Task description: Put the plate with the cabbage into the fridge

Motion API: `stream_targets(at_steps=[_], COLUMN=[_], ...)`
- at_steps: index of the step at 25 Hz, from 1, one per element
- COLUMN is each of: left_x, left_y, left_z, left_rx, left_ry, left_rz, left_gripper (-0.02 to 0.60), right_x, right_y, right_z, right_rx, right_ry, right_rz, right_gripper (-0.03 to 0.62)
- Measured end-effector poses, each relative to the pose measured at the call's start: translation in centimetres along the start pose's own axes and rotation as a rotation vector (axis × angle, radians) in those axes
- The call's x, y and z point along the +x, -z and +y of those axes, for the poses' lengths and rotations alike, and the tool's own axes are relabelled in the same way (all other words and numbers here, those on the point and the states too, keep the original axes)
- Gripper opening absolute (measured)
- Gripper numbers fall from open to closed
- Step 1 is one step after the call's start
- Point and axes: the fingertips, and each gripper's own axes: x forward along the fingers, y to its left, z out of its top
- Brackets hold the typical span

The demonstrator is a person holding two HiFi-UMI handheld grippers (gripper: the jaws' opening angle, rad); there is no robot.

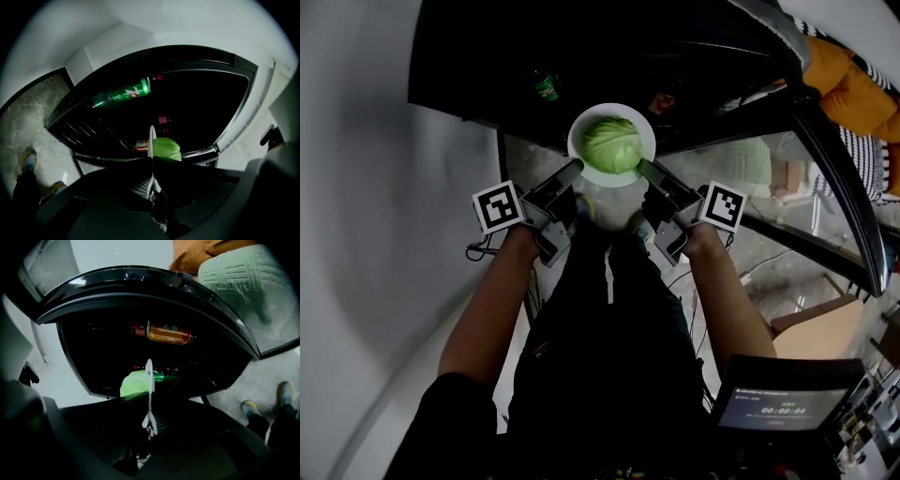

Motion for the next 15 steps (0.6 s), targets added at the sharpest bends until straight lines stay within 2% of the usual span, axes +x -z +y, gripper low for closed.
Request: stream_targets(at_steps=[6,15], left_x=[-0.33,-0.33], left_y=[-0.23,-0.01], left_z=[-0.61,-0.63], left_rx=[0.034,0.037], left_ry=[-0.025,-0.007], left_rz=[-0.031,-0.064], left_gripper=[0.011,0.011], right_x=[0.14,0.04], right_y=[-0.02,-0.04], right_z=[0.18,0.33], right_rx=[-0.001,-0.011], right_ry=[-0.023,-0.021], right_rz=[-0.009,-0.010], right_gripper=[0.021,0.021])
